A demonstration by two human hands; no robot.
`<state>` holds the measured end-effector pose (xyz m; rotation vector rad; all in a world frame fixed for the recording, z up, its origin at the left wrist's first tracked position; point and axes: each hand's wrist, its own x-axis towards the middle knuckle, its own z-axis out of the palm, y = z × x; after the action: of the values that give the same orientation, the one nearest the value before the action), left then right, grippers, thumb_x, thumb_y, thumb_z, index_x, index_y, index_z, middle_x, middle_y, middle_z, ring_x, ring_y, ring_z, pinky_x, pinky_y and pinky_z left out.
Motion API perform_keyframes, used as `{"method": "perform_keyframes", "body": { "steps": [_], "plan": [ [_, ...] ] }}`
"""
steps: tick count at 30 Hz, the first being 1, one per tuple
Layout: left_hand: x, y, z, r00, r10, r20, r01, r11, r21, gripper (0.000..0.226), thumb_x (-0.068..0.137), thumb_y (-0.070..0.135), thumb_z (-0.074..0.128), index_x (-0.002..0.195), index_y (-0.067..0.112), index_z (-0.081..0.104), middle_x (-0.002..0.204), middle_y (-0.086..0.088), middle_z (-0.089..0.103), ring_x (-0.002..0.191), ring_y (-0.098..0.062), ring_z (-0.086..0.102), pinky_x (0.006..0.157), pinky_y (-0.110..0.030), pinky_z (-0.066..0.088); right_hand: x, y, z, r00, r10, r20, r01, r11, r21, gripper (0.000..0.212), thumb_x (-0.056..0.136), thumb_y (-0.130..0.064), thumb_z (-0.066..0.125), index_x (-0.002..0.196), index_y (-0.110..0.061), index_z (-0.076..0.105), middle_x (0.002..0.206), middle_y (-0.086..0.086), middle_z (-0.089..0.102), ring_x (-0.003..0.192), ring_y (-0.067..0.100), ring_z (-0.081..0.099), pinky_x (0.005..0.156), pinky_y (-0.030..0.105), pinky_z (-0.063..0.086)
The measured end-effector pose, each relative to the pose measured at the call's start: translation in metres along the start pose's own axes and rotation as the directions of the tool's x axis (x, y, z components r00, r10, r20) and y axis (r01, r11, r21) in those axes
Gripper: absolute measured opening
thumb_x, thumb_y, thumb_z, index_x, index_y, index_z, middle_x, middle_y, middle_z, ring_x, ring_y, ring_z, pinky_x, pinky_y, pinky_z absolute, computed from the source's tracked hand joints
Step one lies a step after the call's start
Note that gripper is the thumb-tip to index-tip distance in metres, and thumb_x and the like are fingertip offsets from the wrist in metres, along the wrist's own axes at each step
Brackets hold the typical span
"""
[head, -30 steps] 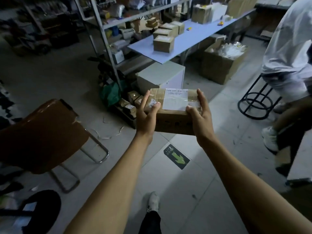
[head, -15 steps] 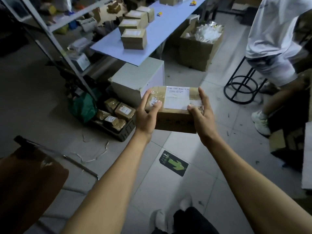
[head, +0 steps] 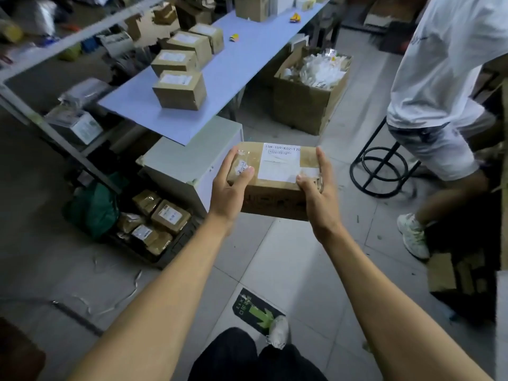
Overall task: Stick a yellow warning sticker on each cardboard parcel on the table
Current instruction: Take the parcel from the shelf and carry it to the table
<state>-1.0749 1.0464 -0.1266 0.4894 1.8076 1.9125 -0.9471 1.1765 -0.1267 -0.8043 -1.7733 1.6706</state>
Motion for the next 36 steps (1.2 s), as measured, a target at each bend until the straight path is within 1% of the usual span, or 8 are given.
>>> {"method": "perform_keyframes", "body": {
  "steps": [6,12,17,23,26,29,32,36],
  "plan": [
    [0.098,-0.005,0.028,0.999,-0.034,-0.004,0.034,0.999,-0.014,0.045,0.082,0.045,0.069,0.117,0.067,0.054,0.137,0.009,0.060,0.122,-0.013,0.061,0.100,-0.039,0.053,0.102,0.002,-0.002,0.999,0.027,0.017,-0.027,1.000,-0.010,0.069,0.085,-0.048,0.058,0.143,-0.064,0.024,0.161,-0.004,0.027,0.139,0.023,0.042,0.109,0.052,0.044],
    [0.216,-0.008,0.050,0.998,-0.058,0.030,0.058,0.998,-0.006,0.043,0.083,0.046,0.066,0.119,0.066,0.051,0.117,0.026,0.066,0.114,-0.006,0.065,0.084,-0.025,0.057,0.216,0.009,0.009,1.000,0.018,-0.020,-0.018,0.999,-0.033,0.073,0.086,-0.050,0.060,0.145,-0.062,0.020,0.154,-0.009,0.037,0.132,0.014,0.049,0.109,0.045,0.045],
    [0.318,0.003,0.051,0.996,-0.037,0.082,0.036,0.999,0.008,0.046,0.089,0.040,0.061,0.129,0.057,0.045,0.128,0.013,0.061,0.116,-0.009,0.064,0.080,-0.022,0.057,0.315,0.009,0.034,0.999,0.048,-0.025,-0.049,0.998,-0.038,0.074,0.084,-0.051,0.059,0.146,-0.061,0.019,0.146,-0.010,0.045,0.118,-0.002,0.055,0.085,0.015,0.052],
    [0.433,0.007,0.054,0.994,-0.067,0.082,0.063,0.997,0.047,0.061,0.091,0.033,0.061,0.147,0.039,0.037,0.107,0.038,0.065,0.108,0.006,0.063,0.078,-0.016,0.054,0.415,0.008,0.059,0.991,0.126,-0.034,-0.127,0.992,-0.003,0.078,0.086,-0.051,0.058,0.150,-0.056,0.014,0.140,-0.015,0.046,0.118,0.002,0.054,0.089,0.024,0.050],
    [0.482,0.005,0.064,0.992,-0.102,0.069,0.097,0.993,0.070,0.073,0.087,0.038,0.064,0.152,0.039,0.031,0.114,0.031,0.063,0.110,-0.001,0.065,0.078,-0.016,0.054,0.463,0.013,0.059,0.984,0.178,-0.019,-0.178,0.984,-0.018,0.083,0.086,-0.056,0.057,0.151,-0.055,0.007,0.134,-0.022,0.046,0.119,0.003,0.052,0.091,0.023,0.044],
    [0.531,0.002,0.080,0.991,-0.122,0.063,0.117,0.990,0.083,0.065,0.084,0.041,0.062,0.145,0.041,0.039,0.121,0.017,0.063,0.113,-0.011,0.065,0.078,-0.018,0.055,0.517,0.024,0.057,0.979,0.202,0.002,-0.202,0.979,-0.020,0.087,0.085,-0.056,0.058,0.154,-0.049,0.005,0.130,-0.028,0.048,0.117,-0.003,0.052,0.090,0.018,0.043],
    [0.581,-0.003,0.101,0.992,-0.118,0.049,0.113,0.988,0.103,0.059,0.088,0.036,0.062,0.143,0.040,0.041,0.131,0.006,0.061,0.119,-0.017,0.062,0.088,-0.025,0.057,0.575,0.038,0.052,0.980,0.200,0.005,-0.199,0.980,-0.020,0.085,0.089,-0.050,0.059,0.157,-0.043,0.007,0.123,-0.041,0.046,0.109,-0.020,0.052,0.083,0.008,0.043],
    [0.654,-0.011,0.135,0.993,-0.117,0.003,0.115,0.983,0.143,0.057,0.097,0.030,0.060,0.147,0.039,0.036,0.140,0.001,0.055,0.125,-0.020,0.057,0.099,-0.036,0.054,0.662,0.055,0.039,0.979,0.204,0.028,-0.203,0.979,-0.027,0.081,0.094,-0.044,0.059,0.156,-0.043,0.006,0.119,-0.045,0.041,0.103,-0.027,0.049,0.078,0.002,0.043]
  ]
}}
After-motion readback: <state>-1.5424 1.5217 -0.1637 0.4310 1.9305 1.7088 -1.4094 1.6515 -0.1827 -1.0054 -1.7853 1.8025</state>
